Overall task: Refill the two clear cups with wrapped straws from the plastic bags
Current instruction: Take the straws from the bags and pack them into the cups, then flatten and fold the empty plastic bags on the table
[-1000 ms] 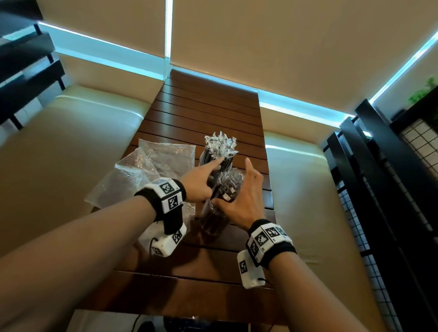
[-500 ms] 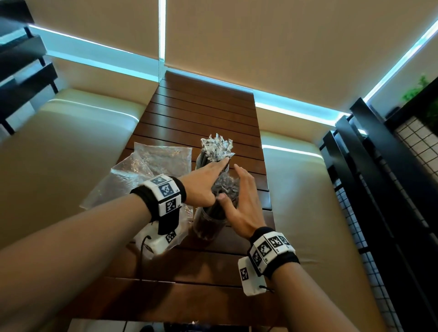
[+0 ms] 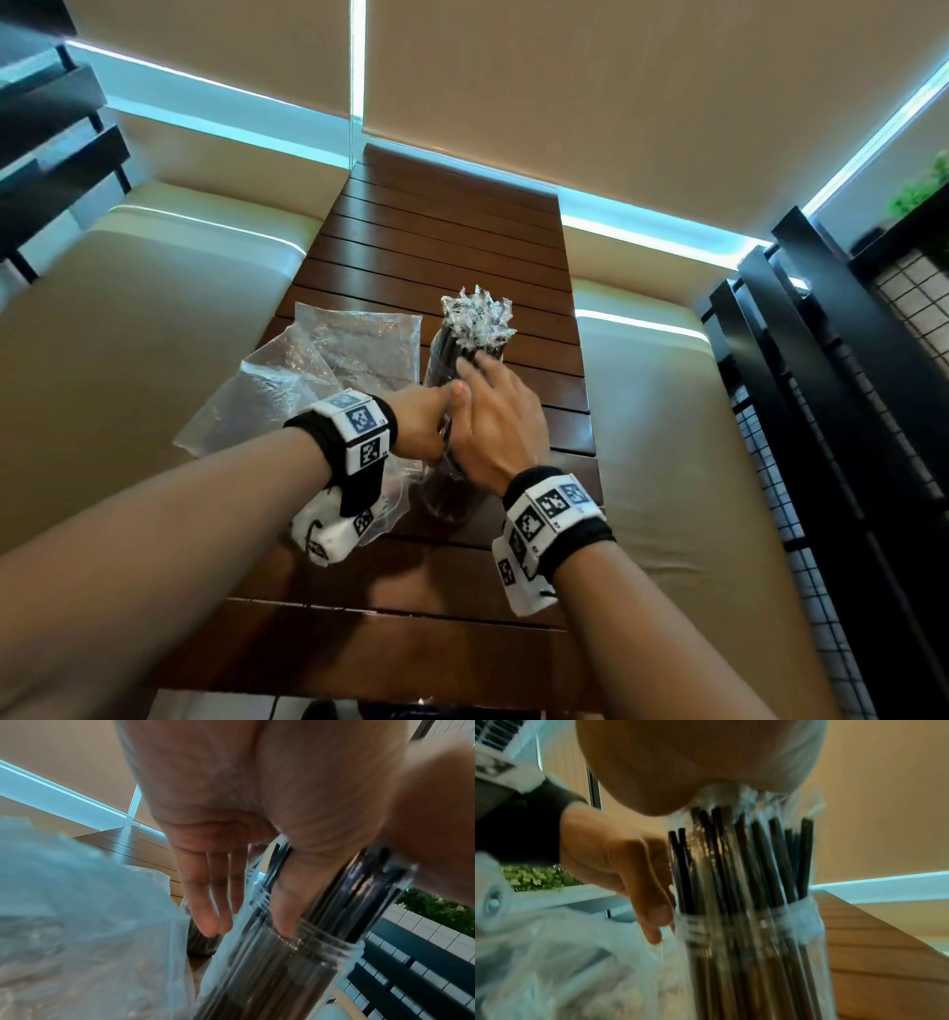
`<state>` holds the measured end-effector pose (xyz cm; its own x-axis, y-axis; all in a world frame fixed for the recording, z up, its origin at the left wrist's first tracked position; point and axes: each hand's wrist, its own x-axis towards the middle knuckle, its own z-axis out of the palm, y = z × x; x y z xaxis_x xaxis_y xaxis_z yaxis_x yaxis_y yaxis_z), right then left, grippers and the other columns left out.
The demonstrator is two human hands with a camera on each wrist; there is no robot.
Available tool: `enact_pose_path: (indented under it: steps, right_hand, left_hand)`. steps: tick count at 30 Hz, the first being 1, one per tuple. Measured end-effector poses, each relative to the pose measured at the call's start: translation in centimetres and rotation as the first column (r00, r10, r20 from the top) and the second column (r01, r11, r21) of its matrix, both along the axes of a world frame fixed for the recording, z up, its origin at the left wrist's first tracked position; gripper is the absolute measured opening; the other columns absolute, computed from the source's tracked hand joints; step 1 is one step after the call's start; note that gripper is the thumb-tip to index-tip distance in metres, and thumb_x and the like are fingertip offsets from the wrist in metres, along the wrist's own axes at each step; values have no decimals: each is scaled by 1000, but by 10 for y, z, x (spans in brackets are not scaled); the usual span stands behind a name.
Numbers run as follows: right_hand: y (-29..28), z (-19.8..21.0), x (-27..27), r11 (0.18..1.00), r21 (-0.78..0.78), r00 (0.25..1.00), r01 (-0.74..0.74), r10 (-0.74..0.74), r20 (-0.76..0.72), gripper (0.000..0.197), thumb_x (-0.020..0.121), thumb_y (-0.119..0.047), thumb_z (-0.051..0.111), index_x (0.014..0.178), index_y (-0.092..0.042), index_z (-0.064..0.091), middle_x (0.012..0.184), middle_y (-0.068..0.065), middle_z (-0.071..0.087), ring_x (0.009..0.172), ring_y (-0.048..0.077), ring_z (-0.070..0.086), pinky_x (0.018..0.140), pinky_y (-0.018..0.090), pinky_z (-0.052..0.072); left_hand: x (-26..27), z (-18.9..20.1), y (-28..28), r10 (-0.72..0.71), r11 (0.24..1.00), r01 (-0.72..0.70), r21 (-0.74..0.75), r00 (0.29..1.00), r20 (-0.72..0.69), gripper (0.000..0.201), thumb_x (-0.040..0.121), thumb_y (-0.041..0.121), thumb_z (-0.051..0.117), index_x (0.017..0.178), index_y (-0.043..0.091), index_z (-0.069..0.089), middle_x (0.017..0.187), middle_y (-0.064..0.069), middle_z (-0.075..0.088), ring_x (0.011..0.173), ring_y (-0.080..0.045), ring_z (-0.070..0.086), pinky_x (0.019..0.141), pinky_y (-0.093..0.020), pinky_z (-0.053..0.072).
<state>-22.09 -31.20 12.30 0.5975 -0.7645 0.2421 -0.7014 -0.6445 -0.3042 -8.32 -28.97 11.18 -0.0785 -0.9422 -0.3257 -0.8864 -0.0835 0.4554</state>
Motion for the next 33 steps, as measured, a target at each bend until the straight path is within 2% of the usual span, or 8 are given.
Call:
enact_pose_path:
  steps: [4, 9, 13, 17, 22, 27, 30, 33]
  right_hand:
    - [-4, -7, 1, 999, -7, 996, 35, -35, -85, 42, 99, -35, 35, 132, -20, 56, 134, 0, 56, 129, 21, 44, 106, 39, 36]
    - [-7, 1, 9, 1000, -13, 987, 28, -29, -161, 46, 98, -47, 31, 131, -25, 54, 135, -2, 53, 129, 21, 42, 104, 42, 33]
    - [-15, -5, 0, 997, -66, 963, 41, -57, -263, 29, 94, -34, 37, 103, -22, 63, 112, -1, 60, 107, 25, 51, 88, 42, 42]
    - [-32, 5, -10, 996, -54, 937, 74, -88, -338, 36, 94, -46, 34, 104, -24, 61, 115, 1, 60, 108, 26, 52, 91, 44, 39]
    - [-24, 40, 7, 981, -196, 994, 7, -28, -104, 36, 92, -49, 43, 107, -24, 65, 111, -2, 63, 104, 22, 54, 89, 41, 38]
    - [4, 35, 68, 963, -30, 959, -268, 270, 87, 13, 87, -18, 57, 96, -17, 67, 93, -2, 63, 84, 18, 56, 71, 35, 51]
    - [21, 4, 99, 921, 230, 947, -316, 321, 13, 28, 91, -26, 56, 118, -20, 61, 116, 1, 60, 103, 22, 58, 85, 37, 51]
    - [39, -30, 119, 831, 389, 832, -398, 505, -229, 50, 93, -40, 54, 141, -28, 45, 141, 2, 47, 127, 25, 46, 103, 41, 43]
  left_hand:
    - [-3, -1, 4, 0, 998, -4, 69, 998, 65, 27, 72, 23, 76, 94, 8, 71, 91, -9, 72, 83, -28, 68, 76, -36, 57]
    - [-6, -7, -1, -56, 998, 53, 23, 989, 136, 18, 83, 18, 66, 71, 17, 53, 75, -4, 61, 80, -28, 64, 73, -34, 53]
    - [0, 2, -4, 35, 999, -37, 17, 994, 104, 16, 77, 21, 72, 83, 7, 70, 78, -8, 70, 71, -24, 66, 62, -30, 54]
    - [14, 15, -9, 102, 991, -97, -95, 994, 41, 24, 83, 35, 68, 82, 11, 66, 84, -7, 69, 76, -24, 62, 65, -27, 48]
    - [49, 37, -4, 233, 938, -251, -238, 967, -99, 25, 89, 34, 61, 103, 16, 72, 95, 0, 70, 83, -16, 63, 81, -31, 53]
    - [111, 33, 19, 541, 797, -521, -304, 841, -22, 20, 86, 26, 55, 90, 18, 72, 95, -4, 72, 87, -25, 63, 77, -28, 49]
    - [146, 11, 44, 693, 704, -675, -221, 721, 4, 21, 83, 21, 54, 98, 18, 68, 105, -9, 70, 94, -31, 63, 84, -35, 52]
    - [170, -16, 69, 789, 609, -778, -154, 615, 15, 29, 82, 15, 58, 110, 10, 64, 116, -16, 64, 104, -35, 60, 90, -40, 51]
